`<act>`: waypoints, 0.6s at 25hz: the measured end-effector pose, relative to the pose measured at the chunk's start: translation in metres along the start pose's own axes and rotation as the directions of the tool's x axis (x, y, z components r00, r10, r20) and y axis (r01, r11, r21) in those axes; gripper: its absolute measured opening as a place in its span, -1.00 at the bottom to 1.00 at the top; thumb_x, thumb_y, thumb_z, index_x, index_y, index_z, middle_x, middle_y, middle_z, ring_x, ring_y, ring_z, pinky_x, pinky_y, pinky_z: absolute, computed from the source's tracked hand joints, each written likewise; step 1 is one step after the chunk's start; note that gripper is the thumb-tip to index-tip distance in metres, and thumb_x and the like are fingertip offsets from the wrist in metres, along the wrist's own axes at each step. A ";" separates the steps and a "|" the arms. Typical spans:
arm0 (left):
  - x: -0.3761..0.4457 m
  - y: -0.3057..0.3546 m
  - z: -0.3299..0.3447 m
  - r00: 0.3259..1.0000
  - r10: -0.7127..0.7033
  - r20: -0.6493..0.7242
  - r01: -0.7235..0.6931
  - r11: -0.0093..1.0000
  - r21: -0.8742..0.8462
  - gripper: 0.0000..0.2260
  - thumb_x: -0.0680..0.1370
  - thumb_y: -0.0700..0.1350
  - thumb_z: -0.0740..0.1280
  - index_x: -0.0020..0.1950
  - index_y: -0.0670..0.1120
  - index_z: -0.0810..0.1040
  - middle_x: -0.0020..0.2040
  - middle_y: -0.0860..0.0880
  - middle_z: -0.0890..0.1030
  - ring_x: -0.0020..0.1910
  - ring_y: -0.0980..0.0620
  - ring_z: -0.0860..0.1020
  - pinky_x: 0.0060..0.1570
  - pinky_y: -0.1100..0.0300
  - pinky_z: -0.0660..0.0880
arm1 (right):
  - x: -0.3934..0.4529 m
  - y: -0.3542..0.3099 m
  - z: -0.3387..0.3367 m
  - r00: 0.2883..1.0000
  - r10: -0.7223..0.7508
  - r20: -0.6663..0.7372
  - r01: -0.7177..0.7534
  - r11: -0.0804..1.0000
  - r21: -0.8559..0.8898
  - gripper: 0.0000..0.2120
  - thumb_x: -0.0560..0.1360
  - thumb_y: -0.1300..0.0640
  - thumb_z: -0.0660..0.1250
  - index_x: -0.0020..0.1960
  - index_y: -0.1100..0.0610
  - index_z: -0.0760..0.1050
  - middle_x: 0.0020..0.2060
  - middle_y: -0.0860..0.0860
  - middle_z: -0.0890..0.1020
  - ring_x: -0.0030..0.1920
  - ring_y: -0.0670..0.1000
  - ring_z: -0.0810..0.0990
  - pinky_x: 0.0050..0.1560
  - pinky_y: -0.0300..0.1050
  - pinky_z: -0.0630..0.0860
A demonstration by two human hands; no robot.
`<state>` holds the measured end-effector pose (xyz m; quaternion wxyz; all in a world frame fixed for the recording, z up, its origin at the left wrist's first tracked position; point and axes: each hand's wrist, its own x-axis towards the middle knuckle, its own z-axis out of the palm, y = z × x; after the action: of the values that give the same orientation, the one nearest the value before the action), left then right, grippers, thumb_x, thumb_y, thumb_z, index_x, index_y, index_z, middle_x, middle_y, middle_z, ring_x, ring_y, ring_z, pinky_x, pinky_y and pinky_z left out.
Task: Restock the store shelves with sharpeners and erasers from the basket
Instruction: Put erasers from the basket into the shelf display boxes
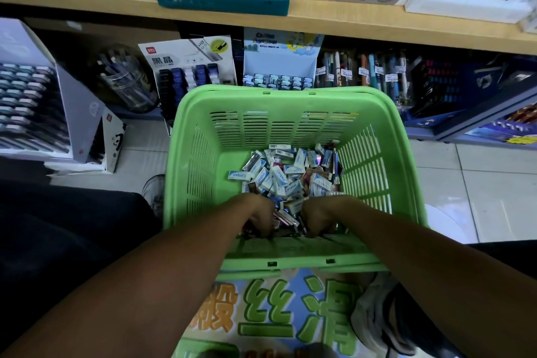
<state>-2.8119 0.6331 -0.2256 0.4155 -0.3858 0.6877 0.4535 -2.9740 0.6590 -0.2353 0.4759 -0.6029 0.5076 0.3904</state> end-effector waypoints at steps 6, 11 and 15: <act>0.002 -0.014 -0.004 0.997 0.062 -0.054 -0.066 0.995 -0.076 -0.77 0.60 0.02 0.33 -0.04 -0.16 0.59 -0.20 -0.04 0.57 -0.28 0.03 0.52 -0.14 0.11 0.53 | -0.005 0.005 -0.005 0.999 -0.040 0.012 0.041 0.999 -0.024 -0.82 0.56 0.18 0.38 -0.21 0.19 0.52 -0.26 0.03 0.52 -0.33 -0.03 0.49 -0.23 -0.15 0.49; 0.003 -0.008 0.000 0.996 0.088 -0.021 -0.090 0.991 -0.100 -0.75 0.60 -0.13 0.32 0.25 -0.19 0.55 0.16 -0.17 0.60 -0.02 -0.07 0.58 0.00 0.02 0.54 | -0.005 -0.003 0.000 0.999 -0.020 0.038 0.025 0.989 -0.147 -0.88 0.58 0.26 0.26 -0.05 0.30 0.52 -0.23 0.10 0.50 -0.34 -0.01 0.43 -0.41 -0.21 0.35; 0.013 -0.006 0.005 0.998 0.065 0.008 -0.062 0.984 -0.164 -0.75 0.57 -0.21 0.38 0.22 -0.26 0.58 0.06 -0.23 0.63 -0.21 -0.05 0.56 -0.32 0.13 0.55 | -0.003 0.006 0.002 0.997 -0.079 -0.022 0.078 0.995 -0.058 -0.78 0.55 0.20 0.35 0.14 0.27 0.60 -0.04 0.14 0.63 -0.15 0.05 0.56 -0.13 -0.14 0.52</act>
<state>-2.8095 0.6336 -0.2403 0.3721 -0.3936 0.6572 0.5241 -2.9801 0.6620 -0.2338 0.4673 -0.6403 0.4779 0.3785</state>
